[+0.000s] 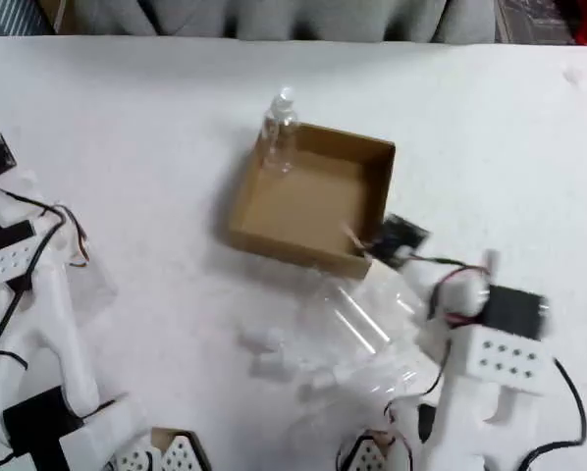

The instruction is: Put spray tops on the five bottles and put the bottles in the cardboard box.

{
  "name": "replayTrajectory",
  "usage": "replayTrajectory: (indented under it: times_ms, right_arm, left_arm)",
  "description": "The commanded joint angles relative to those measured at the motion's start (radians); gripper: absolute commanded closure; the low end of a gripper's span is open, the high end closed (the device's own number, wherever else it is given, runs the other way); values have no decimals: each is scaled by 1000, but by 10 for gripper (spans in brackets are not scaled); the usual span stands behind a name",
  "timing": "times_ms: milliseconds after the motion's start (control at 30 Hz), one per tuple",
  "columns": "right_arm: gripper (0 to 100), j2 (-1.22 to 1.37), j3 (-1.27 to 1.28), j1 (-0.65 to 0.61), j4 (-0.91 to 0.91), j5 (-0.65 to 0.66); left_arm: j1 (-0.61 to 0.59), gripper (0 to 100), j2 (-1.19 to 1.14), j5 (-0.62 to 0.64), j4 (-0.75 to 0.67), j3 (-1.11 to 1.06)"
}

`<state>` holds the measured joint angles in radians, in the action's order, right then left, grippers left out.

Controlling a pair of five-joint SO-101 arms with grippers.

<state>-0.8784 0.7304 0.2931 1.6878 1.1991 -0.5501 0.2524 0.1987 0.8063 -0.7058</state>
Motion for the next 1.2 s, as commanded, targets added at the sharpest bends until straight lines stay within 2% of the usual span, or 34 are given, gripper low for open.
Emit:
replayTrajectory:
  times_ms: [0,67,233,467,600,667,800,967,1167]
  right_arm:
    - [981,76,-34,214,7,245]
    - [981,130,-34,286,-47,307]
    - [981,285,-34,410,-305,322]
    - [981,538,-34,470,-677,327]
    - [981,668,-34,490,-825,468]
    - [980,714,-34,493,-874,497]
    - [956,742,-35,493,-920,489]
    - [791,739,-49,496,-920,485]
    - [776,739,-207,498,-776,313]
  left_arm:
    - [-4,969,28,5,-20,8]
    - [-4,969,28,5,-20,8]
    - [-4,969,28,5,-20,6]
    - [-4,969,35,5,-28,-12]
    - [-4,969,35,5,-28,-14]
    - [-4,969,35,5,-28,-14]
    - [-4,969,35,5,-28,-15]
    - [-4,969,35,5,-28,-15]
    - [-4,969,35,5,-28,-15]
